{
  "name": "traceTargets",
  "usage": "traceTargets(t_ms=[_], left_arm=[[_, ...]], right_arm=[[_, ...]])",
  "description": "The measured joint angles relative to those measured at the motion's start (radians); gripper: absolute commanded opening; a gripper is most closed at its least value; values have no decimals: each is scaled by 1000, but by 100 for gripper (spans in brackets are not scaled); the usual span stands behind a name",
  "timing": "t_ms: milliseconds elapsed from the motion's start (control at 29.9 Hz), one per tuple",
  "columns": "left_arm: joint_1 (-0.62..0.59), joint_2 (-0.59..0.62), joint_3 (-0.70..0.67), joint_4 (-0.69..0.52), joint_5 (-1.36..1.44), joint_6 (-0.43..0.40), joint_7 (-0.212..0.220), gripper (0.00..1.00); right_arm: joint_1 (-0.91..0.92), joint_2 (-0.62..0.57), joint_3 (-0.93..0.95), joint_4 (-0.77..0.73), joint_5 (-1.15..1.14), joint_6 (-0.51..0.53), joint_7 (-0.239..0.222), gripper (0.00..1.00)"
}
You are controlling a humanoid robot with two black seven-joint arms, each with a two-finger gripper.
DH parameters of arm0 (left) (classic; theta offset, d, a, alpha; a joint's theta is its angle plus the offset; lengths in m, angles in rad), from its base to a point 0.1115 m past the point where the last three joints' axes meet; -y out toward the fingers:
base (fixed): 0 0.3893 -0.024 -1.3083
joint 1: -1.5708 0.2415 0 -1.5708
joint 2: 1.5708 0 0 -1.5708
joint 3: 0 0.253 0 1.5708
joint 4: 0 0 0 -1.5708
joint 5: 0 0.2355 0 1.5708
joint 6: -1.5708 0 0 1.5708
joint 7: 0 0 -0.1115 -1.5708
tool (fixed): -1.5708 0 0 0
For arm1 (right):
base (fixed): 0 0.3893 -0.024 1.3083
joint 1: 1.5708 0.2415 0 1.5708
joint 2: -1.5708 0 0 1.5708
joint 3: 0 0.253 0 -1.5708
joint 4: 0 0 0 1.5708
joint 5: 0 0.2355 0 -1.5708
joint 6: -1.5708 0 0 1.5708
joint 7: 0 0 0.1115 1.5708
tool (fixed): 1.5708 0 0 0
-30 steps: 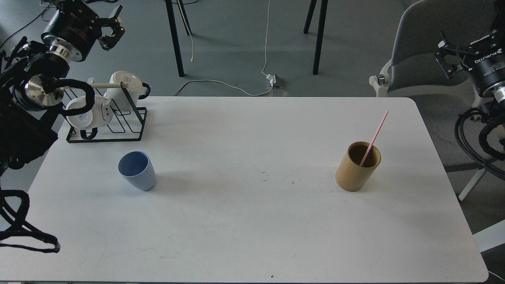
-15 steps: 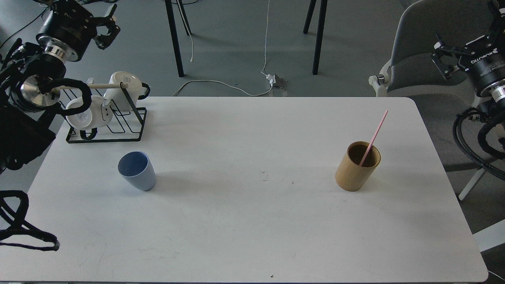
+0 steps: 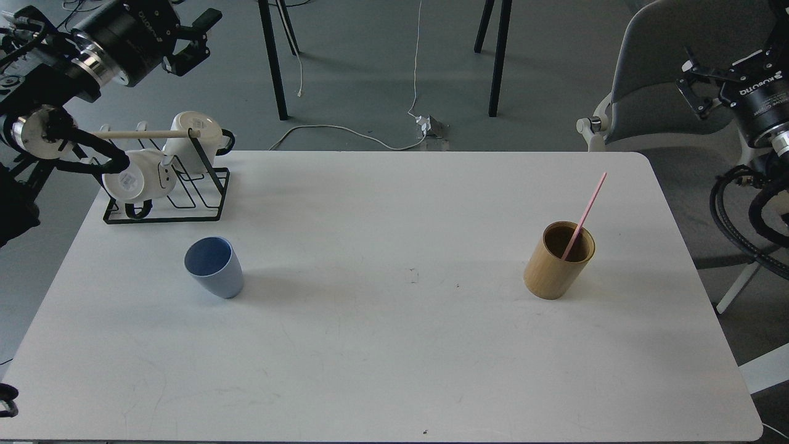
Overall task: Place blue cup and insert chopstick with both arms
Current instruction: 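Lower the left gripper from the rack toward the light blue cup, then grasp the light blue cup with the left gripper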
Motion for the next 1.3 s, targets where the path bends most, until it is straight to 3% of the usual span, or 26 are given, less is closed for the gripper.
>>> traceTargets(t_ms=[234,468,702,836,1003,1137,1304], left_arm=[[19,89,28,-266,597,0,-1,95],[33,172,170,-373,954,1,-15,88],[58,279,344,-392,1124,1,-19,83],[86,325,426,-386,1185,48,-19,78],[117,315,443,-346,1198,82,-19,71],[135,247,444,-241,1200,84,-27,68],[141,179,450,-149,1200,84,-52,46]], right_arm=[[-1,0,0,-4,0,0,-1,99],[-1,0,8,-6,0,0,1,99],[-7,12,11,-6,0,0,6,99],[-8,20,12,-4,0,0,14,99],[-17,22,12,-7,0,0,27,99],[-19,21,12,-32,0,0,28,99],[-20,20,14,-89,0,0,29,99]])
